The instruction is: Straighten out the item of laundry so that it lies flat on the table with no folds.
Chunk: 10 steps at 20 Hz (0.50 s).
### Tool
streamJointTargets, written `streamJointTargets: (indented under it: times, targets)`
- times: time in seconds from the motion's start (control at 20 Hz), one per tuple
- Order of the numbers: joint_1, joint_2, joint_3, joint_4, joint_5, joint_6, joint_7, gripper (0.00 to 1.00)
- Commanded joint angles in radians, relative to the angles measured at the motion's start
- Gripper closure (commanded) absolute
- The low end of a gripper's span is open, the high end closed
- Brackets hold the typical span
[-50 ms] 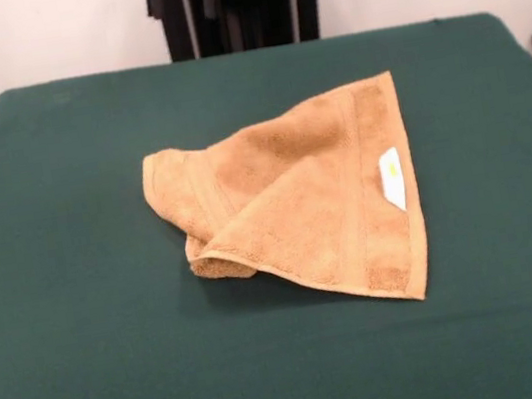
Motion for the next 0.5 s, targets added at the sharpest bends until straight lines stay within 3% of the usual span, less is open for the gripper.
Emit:
streamJointTargets:
  times: [0.05,0.5]
  targets:
    - [0.086,0.102,0.095,-0.101,0.005,0.061,0.058,0.00]
    - [0.156,0.215,0.054,-0.222,0.001,0.029,0.100,0.00]
